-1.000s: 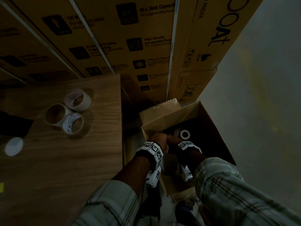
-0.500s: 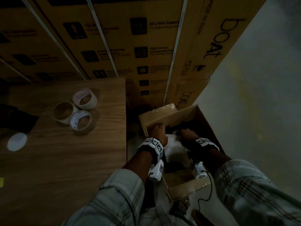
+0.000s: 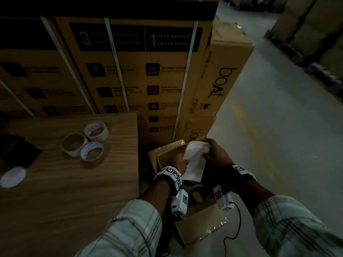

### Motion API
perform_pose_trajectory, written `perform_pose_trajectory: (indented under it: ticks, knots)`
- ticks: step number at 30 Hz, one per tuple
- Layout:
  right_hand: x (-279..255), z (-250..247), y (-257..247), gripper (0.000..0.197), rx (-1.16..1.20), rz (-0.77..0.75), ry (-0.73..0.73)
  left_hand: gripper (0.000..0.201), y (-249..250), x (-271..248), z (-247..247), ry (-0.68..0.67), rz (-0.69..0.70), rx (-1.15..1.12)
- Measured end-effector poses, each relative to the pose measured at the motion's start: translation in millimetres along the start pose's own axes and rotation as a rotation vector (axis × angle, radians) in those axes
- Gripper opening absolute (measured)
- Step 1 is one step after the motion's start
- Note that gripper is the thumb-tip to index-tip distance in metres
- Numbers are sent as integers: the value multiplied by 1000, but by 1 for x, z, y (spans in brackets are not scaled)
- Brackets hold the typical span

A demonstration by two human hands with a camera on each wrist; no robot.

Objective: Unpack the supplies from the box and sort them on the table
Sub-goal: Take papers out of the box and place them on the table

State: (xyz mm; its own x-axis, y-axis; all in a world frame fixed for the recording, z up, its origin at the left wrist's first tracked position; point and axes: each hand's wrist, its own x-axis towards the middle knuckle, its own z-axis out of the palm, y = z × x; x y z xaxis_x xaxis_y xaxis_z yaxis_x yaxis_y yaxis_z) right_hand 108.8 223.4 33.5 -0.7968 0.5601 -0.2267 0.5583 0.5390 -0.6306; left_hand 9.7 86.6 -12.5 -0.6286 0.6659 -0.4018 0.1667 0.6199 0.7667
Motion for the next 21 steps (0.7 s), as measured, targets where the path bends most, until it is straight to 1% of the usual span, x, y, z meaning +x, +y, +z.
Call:
perform_pose_trajectory:
  ticks: [3, 5, 7, 9, 12, 14, 15, 17, 18, 19, 21]
  knots:
    - [-13, 3, -4, 74, 143, 101, 10, 39, 13, -17, -16, 76, -32, -23]
    - [-22, 12, -2, 76, 219, 80, -20, 34, 16, -29, -23, 127, -41, 14]
    - [-30, 23, -1, 60, 146, 40, -119, 33, 19, -42, -26, 177, -53, 9]
    - [-38, 31, 0, 46, 47, 15, -176, 36, 24, -60, -27, 214, -68, -9]
    - [-58, 32, -14, 40, 38, -72, -168, 39, 28, -87, -34, 251, -78, -17]
    - [-70, 31, -25, 43, 97, -127, -184, 40, 28, -105, -42, 304, -75, -42]
    - [-77, 29, -31, 52, 156, -158, -221, 41, 28, -115, -46, 333, -73, -61]
    - [-88, 28, -47, 88, 190, -276, -302, 45, 26, -135, -57, 399, -91, -124]
    - [-94, 28, -57, 105, 138, -351, -336, 45, 24, -145, -62, 433, -112, -173]
    - [-98, 30, -65, 118, 81, -420, -362, 45, 21, -154, -67, 466, -135, -228]
    - [-109, 35, -83, 136, 28, -511, -392, 45, 14, -173, -75, 524, -170, -320]
